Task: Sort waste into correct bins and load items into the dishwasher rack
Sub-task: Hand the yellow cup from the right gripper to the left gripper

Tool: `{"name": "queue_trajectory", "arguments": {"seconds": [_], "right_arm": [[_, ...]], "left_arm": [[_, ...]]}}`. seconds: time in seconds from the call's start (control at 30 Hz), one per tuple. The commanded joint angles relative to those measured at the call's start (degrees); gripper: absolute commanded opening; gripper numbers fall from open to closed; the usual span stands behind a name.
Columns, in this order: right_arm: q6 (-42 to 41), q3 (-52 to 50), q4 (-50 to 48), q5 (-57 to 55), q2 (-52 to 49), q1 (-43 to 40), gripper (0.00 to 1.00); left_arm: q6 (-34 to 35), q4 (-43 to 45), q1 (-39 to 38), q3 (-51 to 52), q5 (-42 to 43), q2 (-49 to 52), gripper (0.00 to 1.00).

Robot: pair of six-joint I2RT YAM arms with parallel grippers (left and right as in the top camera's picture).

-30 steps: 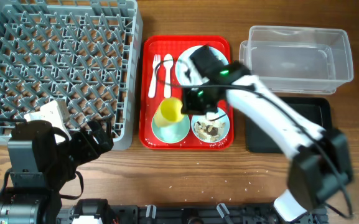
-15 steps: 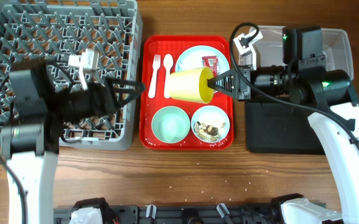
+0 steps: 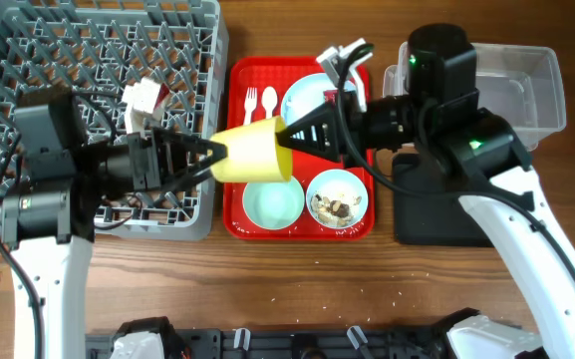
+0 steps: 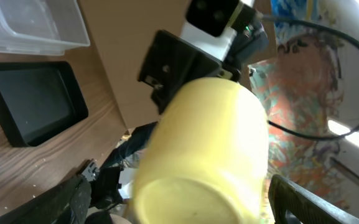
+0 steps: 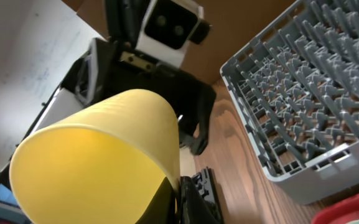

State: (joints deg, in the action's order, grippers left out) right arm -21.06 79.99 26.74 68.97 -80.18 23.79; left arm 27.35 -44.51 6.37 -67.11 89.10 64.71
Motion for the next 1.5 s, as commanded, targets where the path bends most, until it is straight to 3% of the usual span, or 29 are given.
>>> {"name": "queue_trajectory", "arguments": {"seconds": [0.0,0.13,0.47,0.73,0.9,0.93,1.0,1.07,1.27,1.47], "right_arm": [[-3.1,0.4,-2.4,-0.1,-2.6,1.8,0.04],[-3.2,0.4,-4.5,-0.1,-3.3,4.2,0.04],[-4.9,0.4,-5.2,-1.2,-3.7,4.5,0.06],[-5.1,0.4,-5.0,-1.2,-3.7,4.5,0.08],[-5.1,0.4,-4.9,-1.2,-3.7,4.5,0.16],[-5.1,0.4,-4.9,-1.2,-3.7,4.5,0.22],[-5.1,0.4,-4.8,-1.2,-3.7,4.5,0.45],[-5.0,0.4,-4.9,-1.7,-3.7,4.4,0.54],[-5.2,0.4,-4.2,-4.9,-2.3,2.4,0.61],[-4.4,0.4,4.0,-12.3,4.2,-4.0,0.62]], "left_arm": [[0.4,0.2,-0.3,-0.7,1.3,-2.9,0.93],[0.3,0.2,-0.3,-0.7,1.3,-3.1,0.9],[0.3,0.2,-0.3,-0.7,1.3,-3.1,0.69],[0.3,0.2,-0.3,-0.7,1.3,-3.1,0.67],[0.3,0.2,-0.3,-0.7,1.3,-3.1,0.66],[0.3,0.2,-0.3,-0.7,1.3,-3.1,0.66],[0.3,0.2,-0.3,-0.7,1.3,-3.1,0.65],[0.3,0.2,-0.3,-0.7,1.3,-3.1,0.62],[0.3,0.2,-0.3,-0.7,1.3,-3.1,0.61],[0.3,0.2,0.7,-0.7,1.3,-3.1,0.61]]}}
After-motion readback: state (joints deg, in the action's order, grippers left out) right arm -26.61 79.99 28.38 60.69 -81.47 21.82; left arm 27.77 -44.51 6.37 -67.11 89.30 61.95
